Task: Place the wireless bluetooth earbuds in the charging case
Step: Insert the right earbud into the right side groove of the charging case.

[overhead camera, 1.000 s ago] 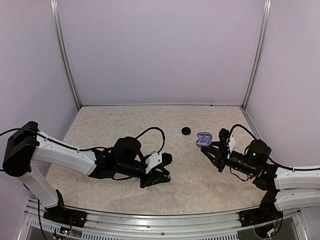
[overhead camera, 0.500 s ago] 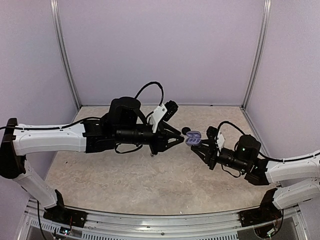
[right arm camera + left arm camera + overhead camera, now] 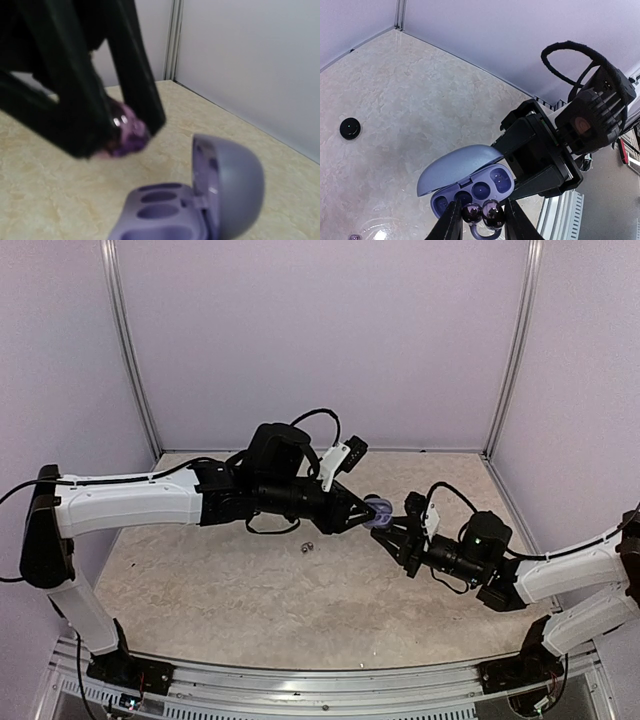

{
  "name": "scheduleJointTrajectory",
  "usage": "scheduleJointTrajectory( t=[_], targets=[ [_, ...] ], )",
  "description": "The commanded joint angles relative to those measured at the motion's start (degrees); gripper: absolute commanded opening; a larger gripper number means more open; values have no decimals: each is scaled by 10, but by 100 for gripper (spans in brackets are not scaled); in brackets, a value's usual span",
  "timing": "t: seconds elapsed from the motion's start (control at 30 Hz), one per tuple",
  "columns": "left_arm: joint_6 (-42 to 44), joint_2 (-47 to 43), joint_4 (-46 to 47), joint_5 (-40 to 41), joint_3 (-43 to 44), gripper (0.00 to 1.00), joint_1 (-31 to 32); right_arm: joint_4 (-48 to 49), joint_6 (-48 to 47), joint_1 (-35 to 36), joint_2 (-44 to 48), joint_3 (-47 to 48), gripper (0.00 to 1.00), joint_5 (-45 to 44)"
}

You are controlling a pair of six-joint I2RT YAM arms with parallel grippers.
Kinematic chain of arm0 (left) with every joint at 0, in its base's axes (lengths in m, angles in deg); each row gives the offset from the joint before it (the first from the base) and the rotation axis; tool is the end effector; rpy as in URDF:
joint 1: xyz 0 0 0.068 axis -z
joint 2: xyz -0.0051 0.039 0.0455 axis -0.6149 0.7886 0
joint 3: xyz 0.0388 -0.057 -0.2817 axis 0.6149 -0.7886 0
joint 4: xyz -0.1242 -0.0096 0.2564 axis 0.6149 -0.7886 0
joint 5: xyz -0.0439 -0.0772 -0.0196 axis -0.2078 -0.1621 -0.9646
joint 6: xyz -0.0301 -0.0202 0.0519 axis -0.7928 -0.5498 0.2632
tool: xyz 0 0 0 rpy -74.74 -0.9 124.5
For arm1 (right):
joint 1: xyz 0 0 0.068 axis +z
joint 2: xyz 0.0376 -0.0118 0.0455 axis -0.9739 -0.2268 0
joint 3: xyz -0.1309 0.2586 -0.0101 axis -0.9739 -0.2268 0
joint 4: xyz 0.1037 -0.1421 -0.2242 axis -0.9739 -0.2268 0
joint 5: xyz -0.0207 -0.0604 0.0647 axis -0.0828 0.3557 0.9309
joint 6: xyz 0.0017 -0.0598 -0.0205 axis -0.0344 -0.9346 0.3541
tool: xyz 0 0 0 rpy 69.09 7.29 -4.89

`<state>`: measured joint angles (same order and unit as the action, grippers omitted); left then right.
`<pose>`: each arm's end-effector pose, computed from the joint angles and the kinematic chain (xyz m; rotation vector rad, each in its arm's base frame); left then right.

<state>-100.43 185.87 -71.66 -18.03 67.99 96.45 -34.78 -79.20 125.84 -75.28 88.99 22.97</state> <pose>0.2182 -0.3802 0.3144 1.0067 1.8982 -1.0210 0.1725 0.2094 0.2045 -0.8107 1.3969 0.7523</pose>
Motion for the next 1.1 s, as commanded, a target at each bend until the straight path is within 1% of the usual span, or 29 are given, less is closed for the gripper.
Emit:
scheduleJointTrajectory(
  t=[0.0, 0.6, 0.93, 1.07],
  targets=[
    [-28, 17, -28, -7, 31, 30, -3, 65, 23, 10, -27, 23, 0, -2],
    [-53, 36, -62, 11, 56, 31, -3, 132, 56, 26, -80, 36, 0, 0],
    [-60, 49, -75, 13, 73, 31, -1, 152, 61, 31, -100, 39, 0, -1],
    [-60, 52, -81, 15, 81, 33, -1, 153, 62, 32, -108, 42, 0, -4]
  ],
)
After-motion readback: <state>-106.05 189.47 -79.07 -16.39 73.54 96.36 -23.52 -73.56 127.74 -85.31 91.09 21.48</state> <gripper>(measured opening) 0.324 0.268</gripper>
